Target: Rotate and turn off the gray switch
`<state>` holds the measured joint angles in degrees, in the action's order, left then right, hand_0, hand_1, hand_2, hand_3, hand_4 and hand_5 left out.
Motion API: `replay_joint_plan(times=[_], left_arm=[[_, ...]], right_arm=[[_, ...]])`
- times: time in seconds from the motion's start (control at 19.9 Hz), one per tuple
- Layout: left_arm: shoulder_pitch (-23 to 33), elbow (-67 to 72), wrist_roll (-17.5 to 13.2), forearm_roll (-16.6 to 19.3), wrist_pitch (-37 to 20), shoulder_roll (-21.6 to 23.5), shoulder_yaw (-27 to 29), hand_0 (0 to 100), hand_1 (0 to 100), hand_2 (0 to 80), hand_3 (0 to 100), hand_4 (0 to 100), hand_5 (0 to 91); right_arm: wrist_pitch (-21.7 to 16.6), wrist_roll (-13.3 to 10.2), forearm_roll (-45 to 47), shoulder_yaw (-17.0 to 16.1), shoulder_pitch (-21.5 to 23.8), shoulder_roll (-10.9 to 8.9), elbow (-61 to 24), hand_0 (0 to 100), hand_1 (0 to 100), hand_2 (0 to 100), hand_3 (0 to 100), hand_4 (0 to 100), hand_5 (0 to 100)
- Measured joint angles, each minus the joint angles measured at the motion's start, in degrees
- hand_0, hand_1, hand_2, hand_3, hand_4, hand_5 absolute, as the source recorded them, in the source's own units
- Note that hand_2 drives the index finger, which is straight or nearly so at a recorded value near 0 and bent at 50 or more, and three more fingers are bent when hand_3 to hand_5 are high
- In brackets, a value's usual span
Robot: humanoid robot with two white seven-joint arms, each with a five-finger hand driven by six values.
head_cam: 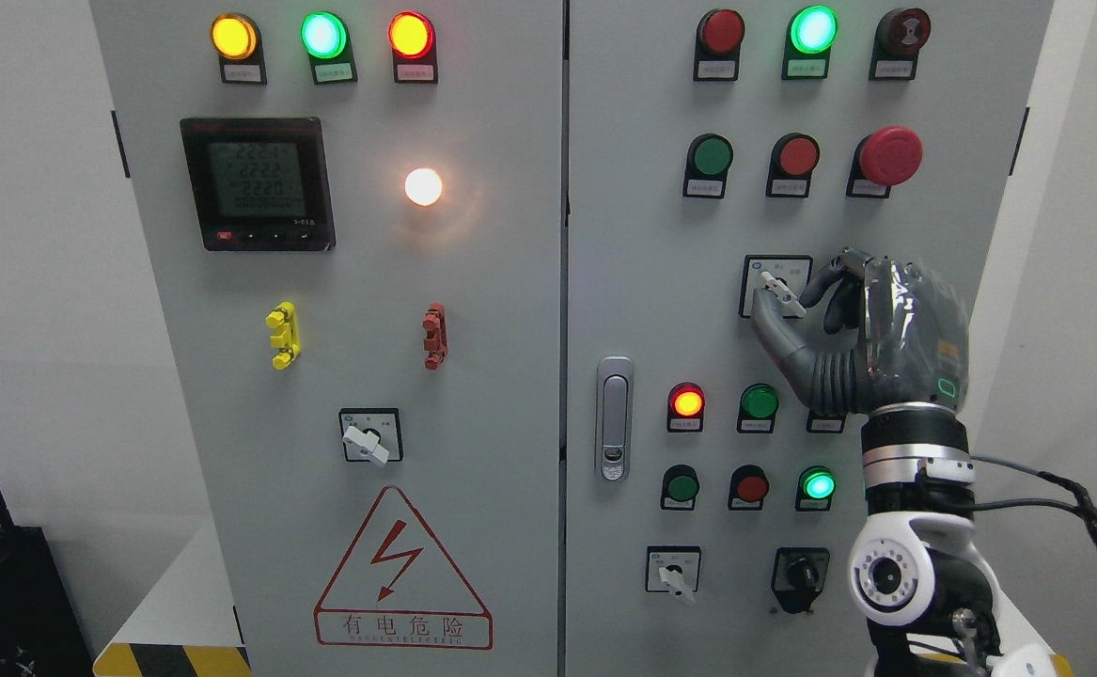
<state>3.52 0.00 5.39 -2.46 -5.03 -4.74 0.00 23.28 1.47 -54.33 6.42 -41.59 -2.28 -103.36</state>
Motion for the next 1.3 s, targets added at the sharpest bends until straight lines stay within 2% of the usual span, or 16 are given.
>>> replay_joint_plan(times=[0.7, 1.3], left_arm=[[0.0, 0.0, -0.1, 0.0, 0.0, 0.0, 0.0, 12, 39, 0.0, 0, 0, 0.0], [0.0, 0.0, -0.2, 0.0, 0.0, 0.0, 0.0, 12, 39, 0.0, 0, 0, 0.0]], right_arm=[[0.1, -0.1, 0.0, 0.6, -0.3, 0.06, 0.3, 37, 41, 67, 93, 90, 100], [0.1, -0.4, 0.0, 0.9, -0.4, 1.49, 0.4, 42, 41, 69, 95, 90, 100]])
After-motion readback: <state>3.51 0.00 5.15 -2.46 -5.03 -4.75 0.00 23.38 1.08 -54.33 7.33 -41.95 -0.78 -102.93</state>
